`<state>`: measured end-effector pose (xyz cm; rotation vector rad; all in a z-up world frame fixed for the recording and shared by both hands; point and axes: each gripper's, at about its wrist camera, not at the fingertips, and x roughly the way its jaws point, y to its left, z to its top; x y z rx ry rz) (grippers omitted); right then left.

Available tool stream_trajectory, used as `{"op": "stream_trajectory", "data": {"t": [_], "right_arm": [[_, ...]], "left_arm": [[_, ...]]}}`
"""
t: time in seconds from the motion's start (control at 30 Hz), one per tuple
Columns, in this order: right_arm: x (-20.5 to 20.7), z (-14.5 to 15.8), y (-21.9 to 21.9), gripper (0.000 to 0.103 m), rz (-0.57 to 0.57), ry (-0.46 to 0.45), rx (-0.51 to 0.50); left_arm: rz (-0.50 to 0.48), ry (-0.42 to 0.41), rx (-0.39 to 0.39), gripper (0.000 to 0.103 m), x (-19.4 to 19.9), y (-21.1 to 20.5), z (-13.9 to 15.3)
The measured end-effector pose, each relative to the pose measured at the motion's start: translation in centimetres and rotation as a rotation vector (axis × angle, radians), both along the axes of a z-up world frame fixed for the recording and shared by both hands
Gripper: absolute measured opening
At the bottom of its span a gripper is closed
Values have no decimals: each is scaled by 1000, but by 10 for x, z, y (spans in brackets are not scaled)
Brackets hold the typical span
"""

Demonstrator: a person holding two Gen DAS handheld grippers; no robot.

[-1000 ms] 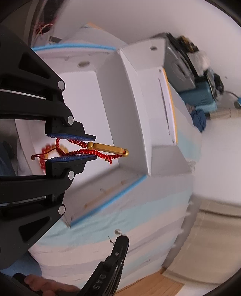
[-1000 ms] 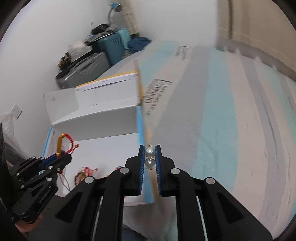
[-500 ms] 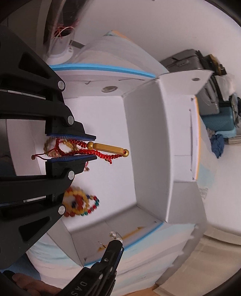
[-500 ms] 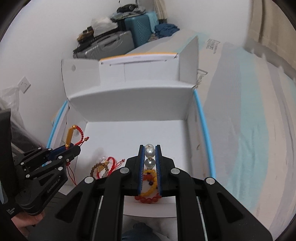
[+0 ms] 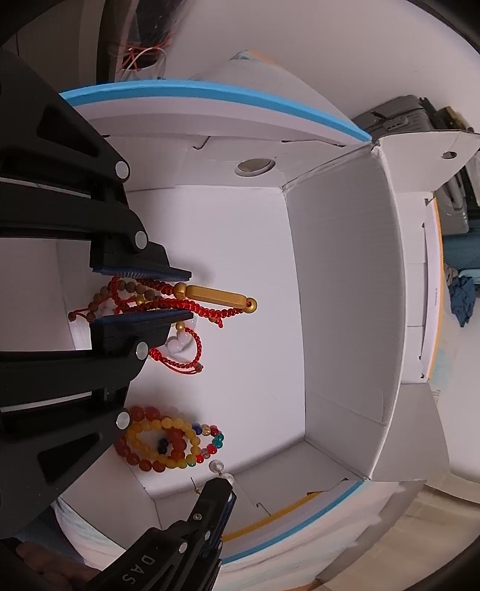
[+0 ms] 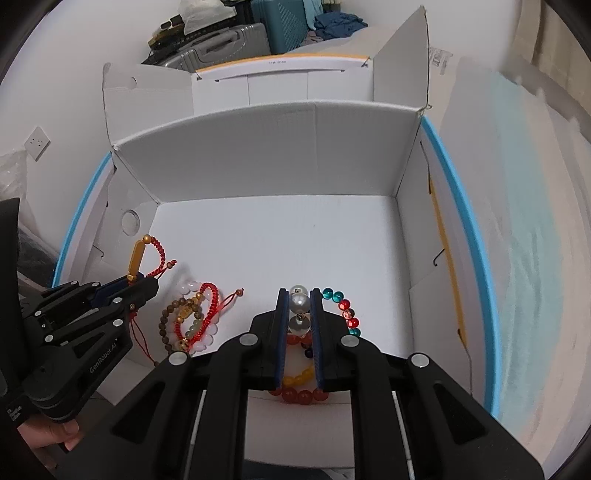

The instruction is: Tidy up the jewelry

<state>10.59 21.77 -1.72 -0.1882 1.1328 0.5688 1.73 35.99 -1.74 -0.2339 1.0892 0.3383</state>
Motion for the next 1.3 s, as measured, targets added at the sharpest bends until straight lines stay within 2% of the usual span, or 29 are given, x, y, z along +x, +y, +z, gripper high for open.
{"op": "stream_trajectory", "data": {"t": [0.1, 0.2, 0.23, 0.27, 0.3, 0.33, 0.4, 0.43, 0.5, 0.57, 0.63, 0.77, 0.93, 1.07, 1.3], "right_arm": [[1, -3, 3, 11, -1, 6, -9], [0, -2, 1, 15, -5, -1, -7], [0, 0, 0, 25, -7, -6, -3], [-2, 3, -1, 42, -13, -20, 0], [-4, 6, -3, 51, -15, -38, 7], [-5, 9, -4, 53, -17, -47, 12], [-9, 15, -9, 66, -26, -62, 23], [-12, 19, -12, 68, -29, -73, 33], [-18, 27, -18, 77, -27, -96, 52], [-29, 38, -26, 83, -28, -131, 68], [-39, 46, -32, 85, -28, -158, 78], [-64, 62, -48, 95, -50, -212, 110], [-94, 71, -63, 95, -69, -230, 134], [-121, 75, -71, 95, -63, -268, 128], [-142, 69, -80, 95, -81, -276, 131]], "left_arm": [[-4, -4, 0, 18, 0, 0, 1], [5, -18, 20, 32, -3, -1, 6], [15, -31, 27, 44, -5, 0, 9], [21, -50, 28, 58, -8, 0, 11], [27, -62, 39, 65, -10, -1, 14], [22, -73, 44, 67, -11, -2, 17], [24, -69, 67, 74, -14, -6, 21], [30, -76, 71, 78, -17, -7, 24], [35, -108, 82, 83, -27, -11, 33], [39, -132, 107, 91, -36, -15, 41], [46, -154, 126, 96, -48, -19, 48], [91, -226, 135, 97, -79, -28, 59], [77, -234, 134, 97, -106, -45, 59], [103, -247, 154, 97, -129, -51, 50], [105, -234, 154, 97, -150, -55, 40]]}}
